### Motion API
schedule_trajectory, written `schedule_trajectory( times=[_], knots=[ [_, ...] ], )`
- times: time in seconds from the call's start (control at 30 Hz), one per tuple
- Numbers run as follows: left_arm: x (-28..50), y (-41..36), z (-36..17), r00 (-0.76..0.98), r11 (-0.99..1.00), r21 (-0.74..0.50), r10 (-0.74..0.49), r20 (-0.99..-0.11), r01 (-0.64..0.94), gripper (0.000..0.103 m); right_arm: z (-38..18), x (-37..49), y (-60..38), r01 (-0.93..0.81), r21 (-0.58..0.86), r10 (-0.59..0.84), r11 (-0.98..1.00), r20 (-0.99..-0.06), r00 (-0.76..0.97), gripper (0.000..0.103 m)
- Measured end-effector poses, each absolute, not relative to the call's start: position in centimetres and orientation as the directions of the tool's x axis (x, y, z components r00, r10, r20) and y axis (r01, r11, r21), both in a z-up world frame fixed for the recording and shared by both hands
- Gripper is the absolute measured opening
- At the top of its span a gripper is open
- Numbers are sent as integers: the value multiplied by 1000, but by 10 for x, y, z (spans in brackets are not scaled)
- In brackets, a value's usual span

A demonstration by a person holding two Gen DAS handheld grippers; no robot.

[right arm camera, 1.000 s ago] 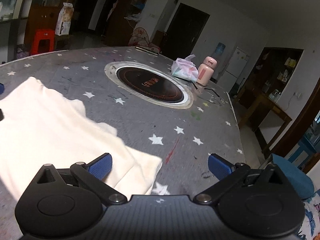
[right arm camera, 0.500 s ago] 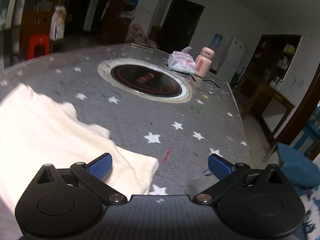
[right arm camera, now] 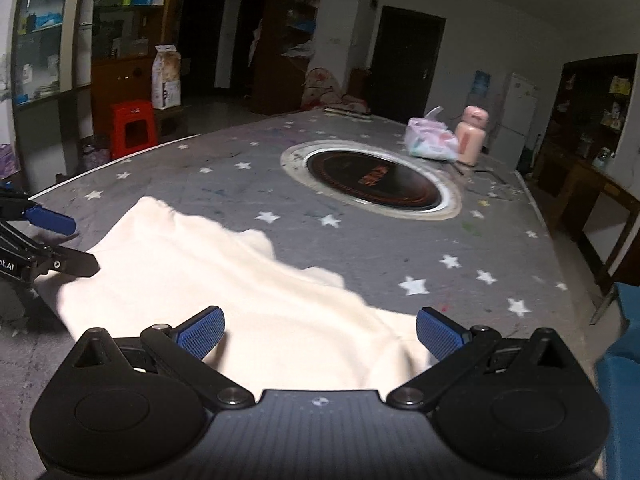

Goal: Fold clothes

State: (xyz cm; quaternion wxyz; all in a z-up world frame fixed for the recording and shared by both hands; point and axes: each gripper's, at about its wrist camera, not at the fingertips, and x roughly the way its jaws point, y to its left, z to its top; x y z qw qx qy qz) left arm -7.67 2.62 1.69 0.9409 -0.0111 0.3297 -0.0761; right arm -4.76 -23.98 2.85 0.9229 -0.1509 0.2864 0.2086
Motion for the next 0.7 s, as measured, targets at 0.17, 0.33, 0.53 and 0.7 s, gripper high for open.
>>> schedule_trajectory(
  times=[0.17,0.33,0.53,0.7],
  knots=[
    [-79,29,19,776,990,-52,-137,-616,133,87,24,-42,-233,-472,-207,269,857,-603,752,103],
    [-81,29,19,778,990,-41,-130,-615,133,87,33,-32,-235,-451,-214,258,867,-581,772,103],
    [-83,28,22,781,991,-23,-119,-613,132,87,44,-18,-230,-438,-236,254,868,-547,798,103],
    [-85,27,23,782,991,-13,-112,-613,131,87,50,-5,-224,-432,-257,250,864,-526,813,103]
  ],
)
